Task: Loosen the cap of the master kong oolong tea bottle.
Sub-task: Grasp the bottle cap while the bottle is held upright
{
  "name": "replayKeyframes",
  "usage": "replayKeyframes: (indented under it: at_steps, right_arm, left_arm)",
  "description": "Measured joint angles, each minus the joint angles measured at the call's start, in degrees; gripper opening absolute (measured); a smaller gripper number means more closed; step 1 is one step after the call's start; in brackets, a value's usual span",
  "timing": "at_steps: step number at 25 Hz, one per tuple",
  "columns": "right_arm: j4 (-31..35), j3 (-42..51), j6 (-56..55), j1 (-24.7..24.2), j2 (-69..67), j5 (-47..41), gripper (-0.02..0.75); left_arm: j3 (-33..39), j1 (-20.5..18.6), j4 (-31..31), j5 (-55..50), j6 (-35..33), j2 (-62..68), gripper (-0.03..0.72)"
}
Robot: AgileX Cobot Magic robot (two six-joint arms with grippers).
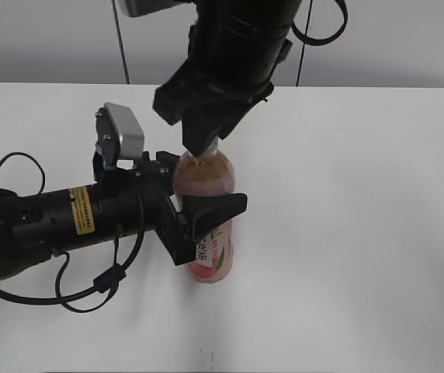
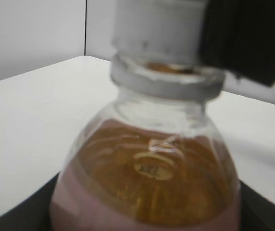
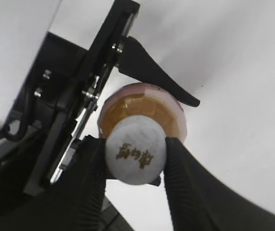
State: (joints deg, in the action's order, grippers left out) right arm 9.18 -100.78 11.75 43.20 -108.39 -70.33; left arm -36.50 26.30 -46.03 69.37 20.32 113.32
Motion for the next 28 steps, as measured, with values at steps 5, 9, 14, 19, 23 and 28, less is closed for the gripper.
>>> replayKeyframes:
  at_steps: [5,9,14,19,23,28]
  right_arm:
    - [-0.37,0.00,17.51,0.00,0.11,0.00,0.281]
    - [-0.48,-0.01,33.66,0.00,0.21,0.00,0.281]
    - [-0.54,-0.11,53.20,0.00,0.29,0.00,0.281]
    - [-0.54,-0.11,67.77,0.00,0.39,0.00,0.281]
    - [-0.54,-0.17,81.60,0.00,0.39,0.16,0.281]
    - [-0.09,-0.22,96.06,0.00,0.45,0.27,0.281]
  left_arm:
    - [0.00,0.00,-0.06,0.00,-0.21,0.00,0.456]
    - [0.00,0.00,-0.30,0.00,-0.47,0.00,0.456]
    - [0.00,0.00,-0.65,0.00,-0.94,0.00,0.456]
    - [0.00,0.00,-0.81,0.00,-1.08,0.00,0.456]
    - [0.00,0.00,-0.94,0.00,-1.15,0.00,0.456]
    - [0.00,0.00,-1.17,0.00,-1.27,0.00,0.456]
